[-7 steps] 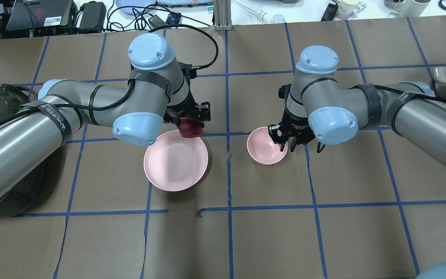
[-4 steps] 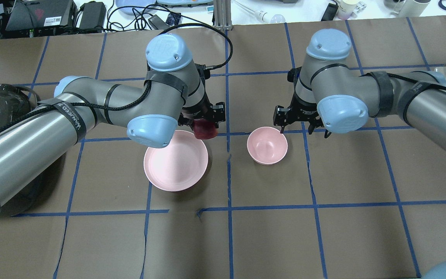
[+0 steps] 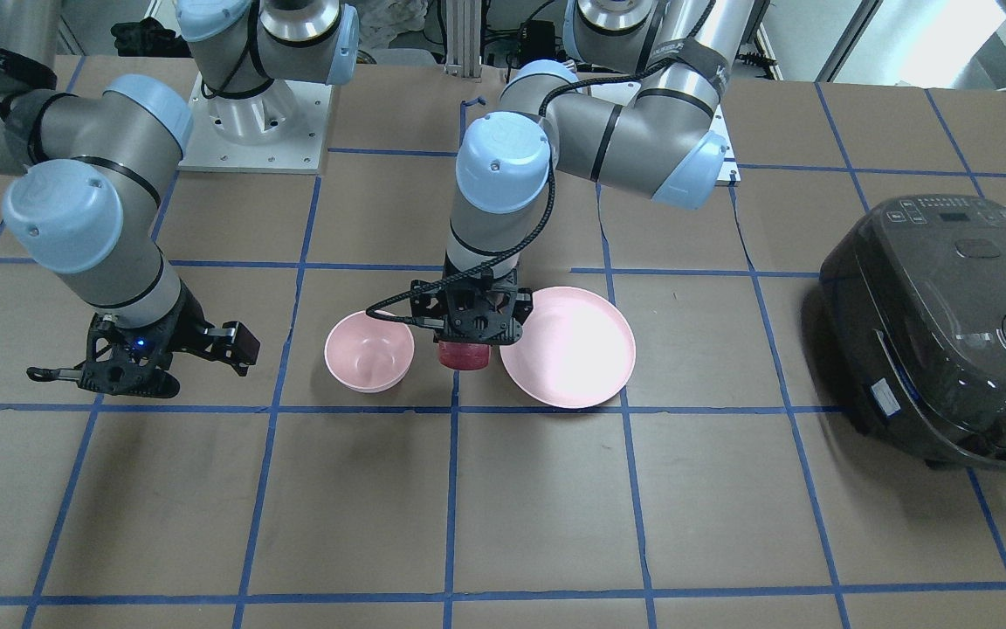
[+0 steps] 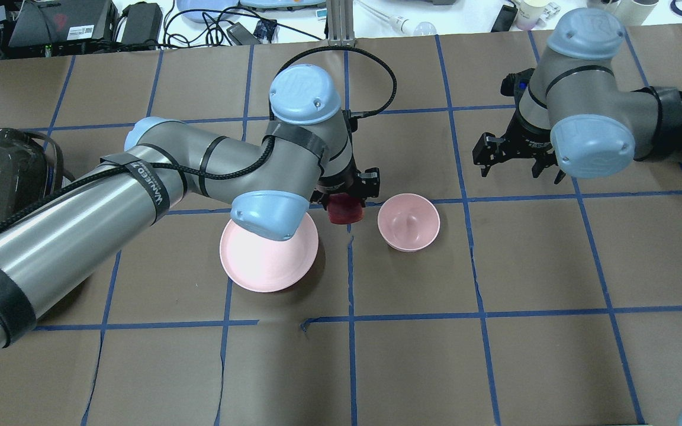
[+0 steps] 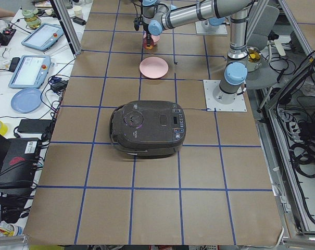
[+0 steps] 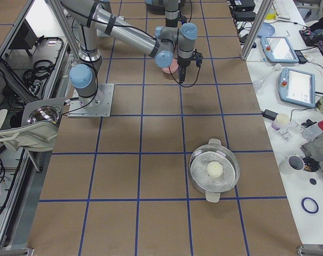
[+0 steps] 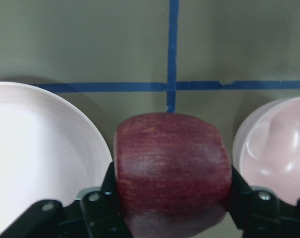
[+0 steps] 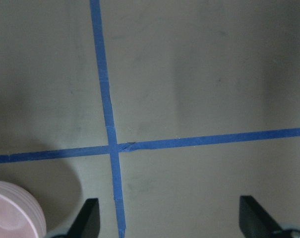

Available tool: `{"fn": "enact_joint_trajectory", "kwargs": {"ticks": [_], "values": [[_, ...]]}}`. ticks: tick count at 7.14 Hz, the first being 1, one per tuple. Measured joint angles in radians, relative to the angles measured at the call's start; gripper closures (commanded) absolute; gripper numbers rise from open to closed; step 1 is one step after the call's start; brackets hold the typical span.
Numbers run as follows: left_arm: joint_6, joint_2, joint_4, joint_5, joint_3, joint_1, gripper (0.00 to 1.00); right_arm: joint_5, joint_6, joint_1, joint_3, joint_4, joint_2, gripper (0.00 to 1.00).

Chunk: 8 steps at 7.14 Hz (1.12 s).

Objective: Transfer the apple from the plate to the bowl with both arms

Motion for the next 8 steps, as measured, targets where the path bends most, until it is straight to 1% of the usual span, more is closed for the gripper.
{"fn": "enact_joint_trajectory", "kwargs": {"ticks": [1,2,3,5,6,7,8], "values": [[-0.029,-0.021,-0.008,0.002,0.025,-0.026,0.92,-0.001,-0.001,0.000,-0.030,0.020,-0.026,0.00],[-0.060,-0.046,-0.012,0.003,0.049,-0.049,0.93,-0.002,-0.003,0.000,-0.079,0.054,-0.059,0.00],[-0.092,-0.073,-0.013,0.003,0.075,-0.070,0.93,-0.006,-0.006,-0.001,-0.148,0.114,-0.101,0.00],[-0.151,-0.122,-0.015,0.004,0.134,-0.115,0.93,-0.011,-0.009,-0.001,-0.318,0.339,-0.172,0.00],[-0.172,-0.139,-0.015,0.004,0.150,-0.128,0.93,-0.008,-0.010,-0.002,-0.393,0.439,-0.185,0.00],[-0.187,-0.154,-0.013,0.004,0.156,-0.137,0.90,-0.008,-0.010,-0.001,-0.440,0.523,-0.189,0.00],[-0.193,-0.167,-0.009,0.004,0.159,-0.143,0.23,-0.009,-0.009,-0.001,-0.459,0.576,-0.190,0.00]]}}
